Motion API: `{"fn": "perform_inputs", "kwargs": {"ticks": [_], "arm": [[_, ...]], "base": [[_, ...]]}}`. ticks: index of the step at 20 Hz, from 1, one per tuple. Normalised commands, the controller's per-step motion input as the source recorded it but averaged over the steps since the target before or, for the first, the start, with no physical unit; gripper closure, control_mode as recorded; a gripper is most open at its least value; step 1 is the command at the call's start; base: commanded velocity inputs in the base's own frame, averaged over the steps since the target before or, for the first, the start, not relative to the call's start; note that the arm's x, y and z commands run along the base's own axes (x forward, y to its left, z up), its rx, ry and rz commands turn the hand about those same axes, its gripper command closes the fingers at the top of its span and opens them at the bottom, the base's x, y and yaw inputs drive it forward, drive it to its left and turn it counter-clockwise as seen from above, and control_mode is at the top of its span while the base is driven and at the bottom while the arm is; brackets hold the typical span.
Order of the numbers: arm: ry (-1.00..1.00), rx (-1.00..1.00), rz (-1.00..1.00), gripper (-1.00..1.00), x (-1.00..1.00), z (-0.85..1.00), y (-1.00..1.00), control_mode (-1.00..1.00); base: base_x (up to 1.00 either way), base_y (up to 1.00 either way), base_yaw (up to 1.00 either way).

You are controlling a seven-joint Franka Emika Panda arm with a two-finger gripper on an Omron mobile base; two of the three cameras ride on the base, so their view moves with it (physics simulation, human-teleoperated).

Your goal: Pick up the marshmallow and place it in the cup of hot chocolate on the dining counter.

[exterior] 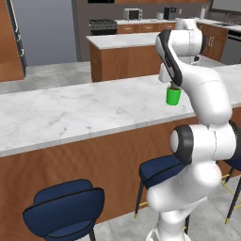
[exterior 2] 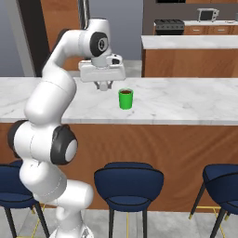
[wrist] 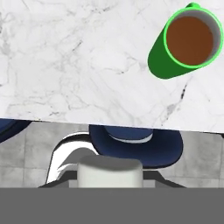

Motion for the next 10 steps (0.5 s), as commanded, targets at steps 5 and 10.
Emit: {"fn": "perform_inputs", "kwargs": {"ticks": [5,10], "arm": [[0.0,0.0,-0.01,1.0,0.22,-0.01,-0.14,-1.0],[0.0,0.0,0.0,1.0,0.31,-0.07,-0.18,-1.0]], "base": [[0.0,0.0,0.0],[0.0,0.0,0.0]]}}
